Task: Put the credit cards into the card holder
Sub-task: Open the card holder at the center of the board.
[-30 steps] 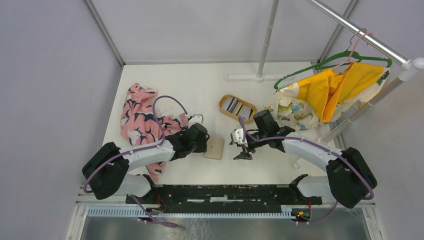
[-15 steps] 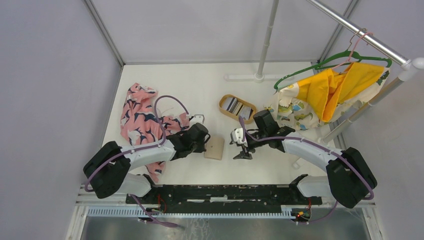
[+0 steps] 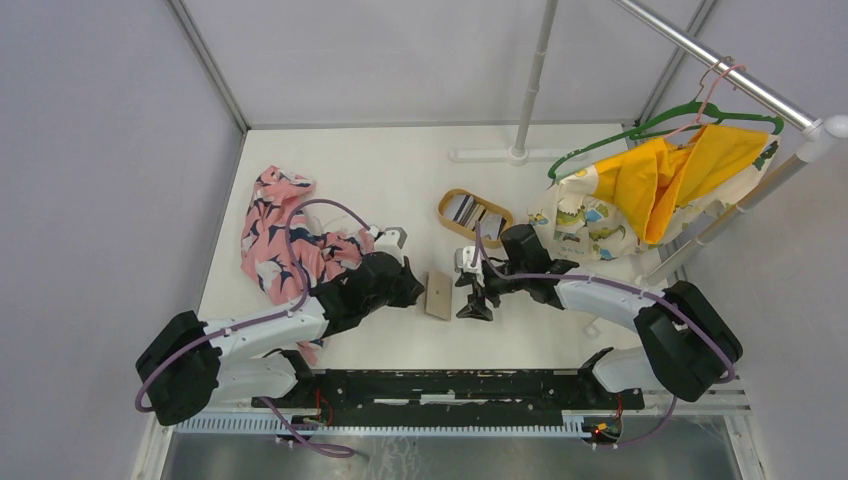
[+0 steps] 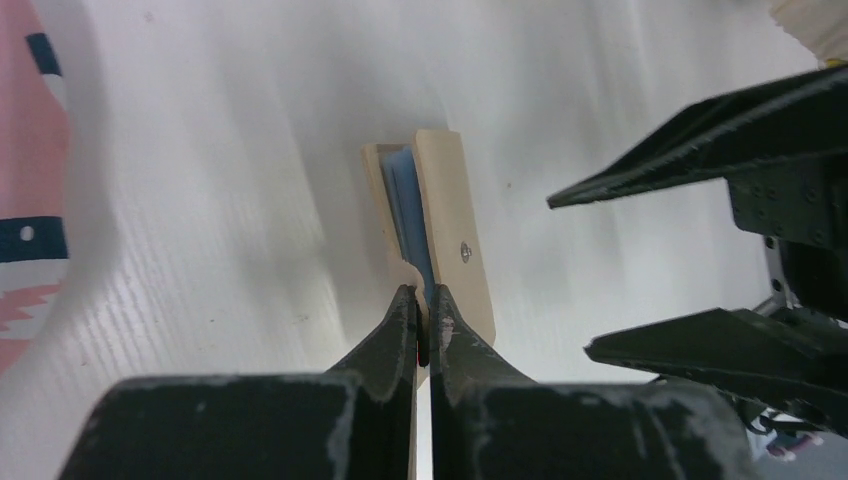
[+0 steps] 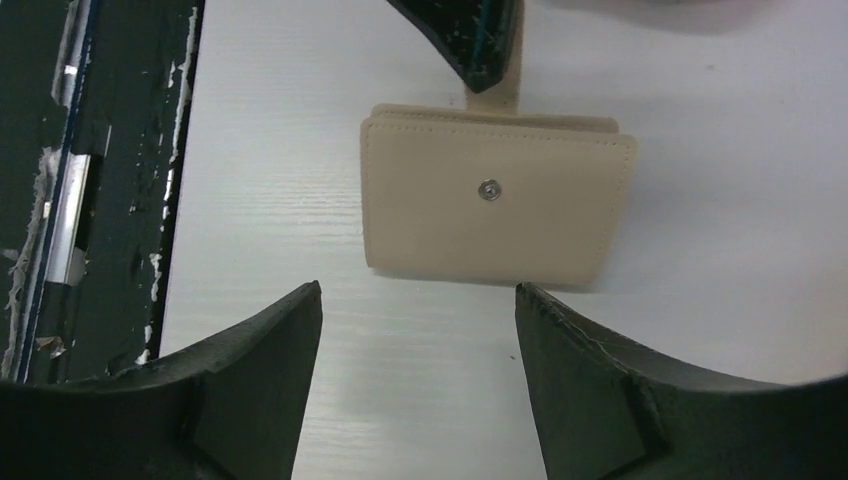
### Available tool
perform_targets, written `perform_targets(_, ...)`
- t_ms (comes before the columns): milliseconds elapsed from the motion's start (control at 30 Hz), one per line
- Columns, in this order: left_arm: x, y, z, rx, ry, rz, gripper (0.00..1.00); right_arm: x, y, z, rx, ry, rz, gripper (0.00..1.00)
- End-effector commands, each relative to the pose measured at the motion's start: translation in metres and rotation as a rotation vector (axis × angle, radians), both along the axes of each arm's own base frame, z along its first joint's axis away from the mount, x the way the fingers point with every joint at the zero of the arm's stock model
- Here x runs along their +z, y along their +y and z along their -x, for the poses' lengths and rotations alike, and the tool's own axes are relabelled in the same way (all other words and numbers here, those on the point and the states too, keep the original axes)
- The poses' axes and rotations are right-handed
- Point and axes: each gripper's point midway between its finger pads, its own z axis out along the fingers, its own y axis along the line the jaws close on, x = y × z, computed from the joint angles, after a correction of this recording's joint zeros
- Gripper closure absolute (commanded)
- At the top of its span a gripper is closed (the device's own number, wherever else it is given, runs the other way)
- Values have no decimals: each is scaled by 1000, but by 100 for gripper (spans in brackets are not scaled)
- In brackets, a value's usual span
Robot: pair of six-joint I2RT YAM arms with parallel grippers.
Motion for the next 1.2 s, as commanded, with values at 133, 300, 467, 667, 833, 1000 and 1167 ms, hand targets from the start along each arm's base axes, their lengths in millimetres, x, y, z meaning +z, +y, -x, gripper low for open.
perform_targets(133, 26, -35, 5, -61, -27, 166, 98, 3, 12, -13, -145, 161, -41, 12)
perform_targets(300, 35, -43, 8, -83, -41, 195, 98, 12, 13, -23, -270, 287, -62, 2)
perform_targets(467, 40, -43, 9, -82, -54, 194, 98, 13, 13, -26, -321, 364, -74, 2)
perform_targets(667, 40, -40, 10, -81, -59, 186, 98, 1, 8, -33, -376, 389, -17, 2)
perform_targets(833, 45, -42, 10, -97, -68, 183, 98, 2, -1, -48, -423, 335, 11, 2)
perform_targets(1000, 38, -33, 9, -70, -66, 147, 98, 5, -16, -69, -497, 239, 55, 6)
perform_targets(1167, 34, -25, 8, -59, -65, 94, 98, 4, -23, -77, -522, 175, 82, 12)
